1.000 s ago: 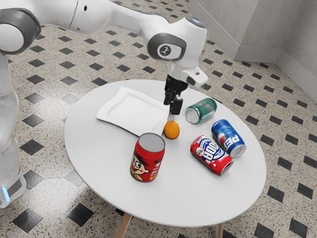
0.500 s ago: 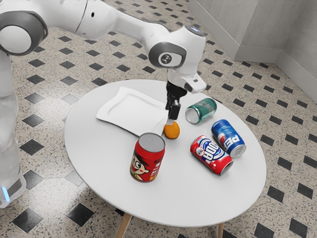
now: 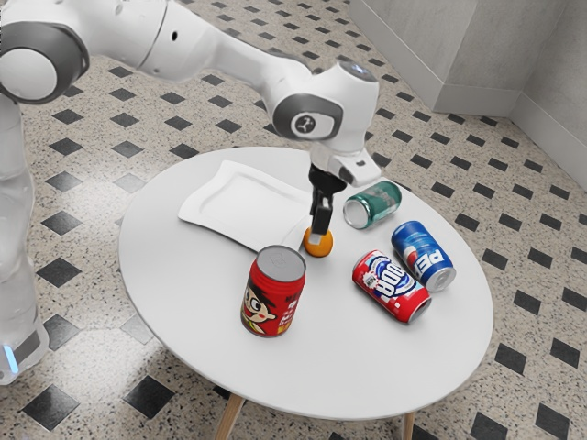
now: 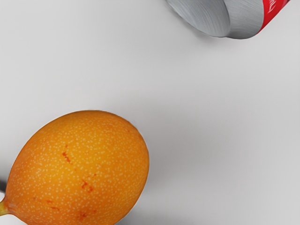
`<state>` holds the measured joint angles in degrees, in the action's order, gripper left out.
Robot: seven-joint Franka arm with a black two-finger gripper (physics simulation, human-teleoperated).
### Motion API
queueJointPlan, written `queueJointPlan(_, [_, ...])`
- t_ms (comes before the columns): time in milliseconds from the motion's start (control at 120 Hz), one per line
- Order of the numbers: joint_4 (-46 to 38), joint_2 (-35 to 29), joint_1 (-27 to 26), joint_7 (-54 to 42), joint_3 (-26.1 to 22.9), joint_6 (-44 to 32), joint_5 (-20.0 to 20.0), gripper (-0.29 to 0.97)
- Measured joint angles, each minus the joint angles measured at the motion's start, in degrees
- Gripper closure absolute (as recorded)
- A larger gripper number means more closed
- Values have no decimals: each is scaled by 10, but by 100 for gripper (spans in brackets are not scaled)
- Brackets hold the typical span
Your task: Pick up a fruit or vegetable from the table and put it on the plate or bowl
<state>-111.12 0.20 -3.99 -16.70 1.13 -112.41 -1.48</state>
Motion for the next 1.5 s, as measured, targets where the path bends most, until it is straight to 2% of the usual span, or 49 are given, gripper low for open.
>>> queueJointPlan(275, [5, 9, 4, -13, 0, -5, 7, 0])
queueJointPlan(742, [5, 13, 91, -29, 0, -6, 6, 0])
queueJointPlan(992, [3, -10, 99, -32, -1, -7, 7, 0])
queueJointPlan(1058, [-9, -53, 92, -30, -1, -6, 7, 0])
queueJointPlan(1183, [-72, -173, 50, -28, -5, -3, 9, 0])
queueJointPlan(1250, [-101, -237, 65, -27, -24, -3, 10, 0])
queueJointPlan(1342, [-127, -288, 80, -26, -44, -3, 9, 0])
queueJointPlan(1383, [-127, -274, 83, -25, -47, -4, 9, 0])
queueJointPlan(1500, [-51, -137, 84, -27, -57, -17, 10, 0])
